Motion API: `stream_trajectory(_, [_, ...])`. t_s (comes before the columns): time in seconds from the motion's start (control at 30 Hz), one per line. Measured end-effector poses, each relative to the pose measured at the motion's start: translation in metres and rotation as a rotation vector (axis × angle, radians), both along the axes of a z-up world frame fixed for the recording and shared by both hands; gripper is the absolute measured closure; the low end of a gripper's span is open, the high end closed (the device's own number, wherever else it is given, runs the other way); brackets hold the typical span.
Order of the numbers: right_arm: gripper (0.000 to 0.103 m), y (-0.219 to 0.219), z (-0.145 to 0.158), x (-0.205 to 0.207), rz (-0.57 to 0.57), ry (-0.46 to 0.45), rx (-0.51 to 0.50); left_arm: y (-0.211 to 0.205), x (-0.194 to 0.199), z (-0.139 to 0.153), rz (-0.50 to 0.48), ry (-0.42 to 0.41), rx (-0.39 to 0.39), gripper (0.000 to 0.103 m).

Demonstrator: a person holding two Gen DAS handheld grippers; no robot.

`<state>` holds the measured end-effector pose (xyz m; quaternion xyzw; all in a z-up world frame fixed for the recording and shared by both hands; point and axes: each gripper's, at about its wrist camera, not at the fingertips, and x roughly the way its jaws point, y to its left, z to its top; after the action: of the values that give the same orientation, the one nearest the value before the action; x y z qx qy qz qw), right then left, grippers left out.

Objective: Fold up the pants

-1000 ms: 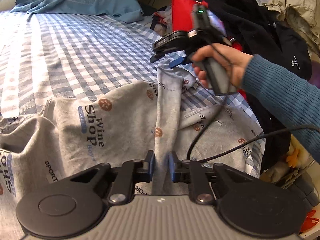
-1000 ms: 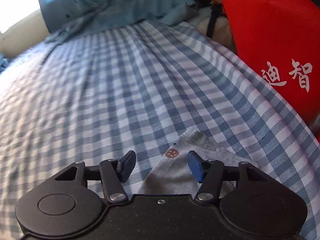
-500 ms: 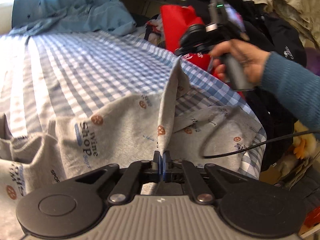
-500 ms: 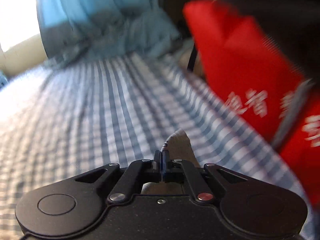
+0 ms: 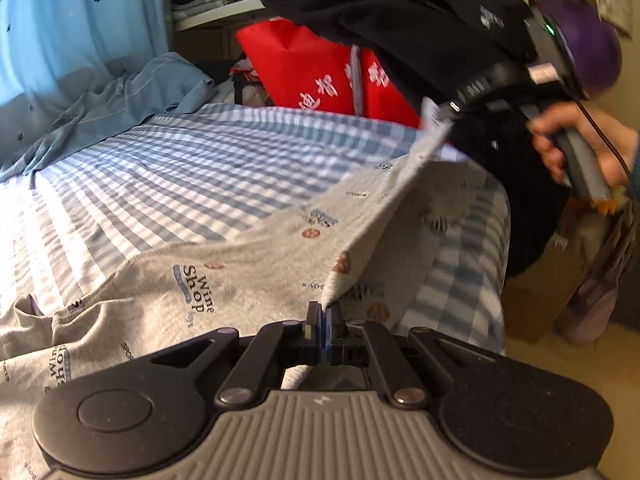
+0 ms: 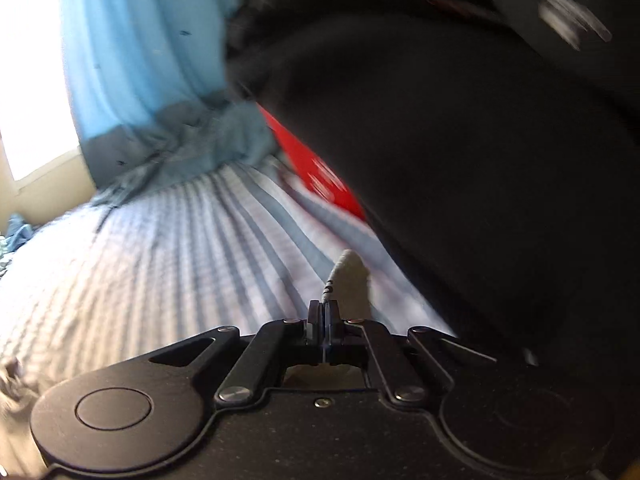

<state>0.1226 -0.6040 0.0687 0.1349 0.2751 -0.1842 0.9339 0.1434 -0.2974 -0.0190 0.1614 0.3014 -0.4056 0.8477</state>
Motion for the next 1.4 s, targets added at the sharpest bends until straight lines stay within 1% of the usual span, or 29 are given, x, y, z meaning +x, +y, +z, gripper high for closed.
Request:
stream_trajectory(0.1, [0.103,-0.001,-0.036,-0.034,-0.039,-0.026,0.063,-0.003,-0.005,-0.007,0.000,-0.009,0.025,0.103])
stream_trajectory(0.17, [0.102,0.000,-0.052,-0.049,-0.050,-0.044,0.090,-0.001,-0.009,-0.011,-0.001,-0.013,0.033,0.103])
stream_trajectory(0.2, [0.096,0.000,-0.059,-0.054,-0.049,-0.050,0.113,-0.001,-0.010,-0.013,-0.002,-0.014,0.038,0.103])
stream_trajectory(0.23, [0.087,-0.001,-0.066,-0.057,-0.049,-0.053,0.143,-0.002,-0.010,-0.014,-0.001,-0.013,0.043,0.103])
stream_trajectory(0.27, [0.082,-0.009,-0.073,-0.061,-0.055,-0.063,0.174,-0.003,-0.010,-0.014,-0.001,-0.013,0.046,0.103])
stream_trajectory(0.33, [0.062,-0.013,-0.079,-0.063,-0.059,-0.089,0.220,-0.003,-0.010,-0.014,-0.001,-0.014,0.047,0.103])
stream_trajectory(0.37, [0.054,-0.015,-0.080,-0.063,-0.065,-0.101,0.233,-0.004,-0.009,-0.014,-0.001,-0.015,0.048,0.103])
stream_trajectory(0.43, [0.050,-0.024,-0.083,-0.068,-0.080,-0.137,0.269,-0.002,-0.010,-0.014,0.000,-0.012,0.049,0.103])
stream_trajectory(0.53, [0.048,-0.039,-0.086,-0.065,-0.132,-0.166,0.342,-0.002,-0.010,-0.014,0.003,-0.011,0.053,0.103])
stream_trajectory(0.6, [0.049,-0.050,-0.085,-0.061,-0.161,-0.168,0.373,-0.003,-0.009,-0.015,0.006,-0.010,0.054,0.103])
stream_trajectory(0.63, [0.054,-0.054,-0.085,-0.057,-0.174,-0.156,0.379,-0.003,-0.009,-0.015,0.008,-0.012,0.054,0.103])
stream_trajectory(0.67, [0.067,-0.057,-0.085,-0.052,-0.187,-0.133,0.381,-0.002,-0.009,-0.015,0.010,-0.014,0.054,0.103])
stream_trajectory(0.7, [0.076,-0.060,-0.083,-0.047,-0.201,-0.100,0.369,-0.002,-0.010,-0.015,0.011,-0.015,0.053,0.103])
stream_trajectory(0.73, [0.096,-0.062,-0.081,-0.041,-0.203,-0.073,0.342,-0.002,-0.010,-0.015,0.013,-0.016,0.052,0.103])
stream_trajectory(0.77, [0.100,-0.061,-0.077,-0.034,-0.187,-0.048,0.309,-0.002,-0.010,-0.014,0.015,-0.018,0.053,0.103])
stream_trajectory(0.83, [0.101,-0.057,-0.068,-0.023,-0.145,-0.023,0.230,-0.002,-0.011,-0.013,0.017,-0.024,0.053,0.103])
stream_trajectory(0.9, [0.101,-0.053,-0.055,-0.021,-0.088,-0.017,0.145,-0.003,-0.011,-0.012,0.021,-0.027,0.050,0.103])
stream_trajectory(1.0, [0.102,-0.047,-0.033,-0.010,-0.027,-0.039,0.043,-0.004,-0.012,-0.010,0.028,-0.035,0.041,0.103])
stream_trajectory(1.1, [0.102,-0.047,-0.013,-0.008,0.004,-0.063,-0.033,-0.007,-0.013,-0.007,0.032,-0.046,0.031,0.103])
stream_trajectory(1.17, [0.102,-0.048,-0.005,-0.009,0.010,-0.078,-0.077,-0.010,-0.013,-0.006,0.032,-0.052,0.023,0.103])
stream_trajectory(1.27, [0.102,-0.050,-0.007,-0.019,0.004,-0.082,-0.113,-0.016,-0.013,-0.009,0.026,-0.050,0.035,0.103])
stream_trajectory(1.33, [0.102,-0.051,-0.018,-0.022,-0.005,-0.044,-0.127,-0.018,-0.011,-0.015,0.021,-0.033,0.052,0.103])
stream_trajectory(1.4, [0.102,-0.053,-0.037,-0.028,-0.002,0.019,-0.154,-0.018,-0.011,-0.020,0.013,-0.021,0.067,0.103])
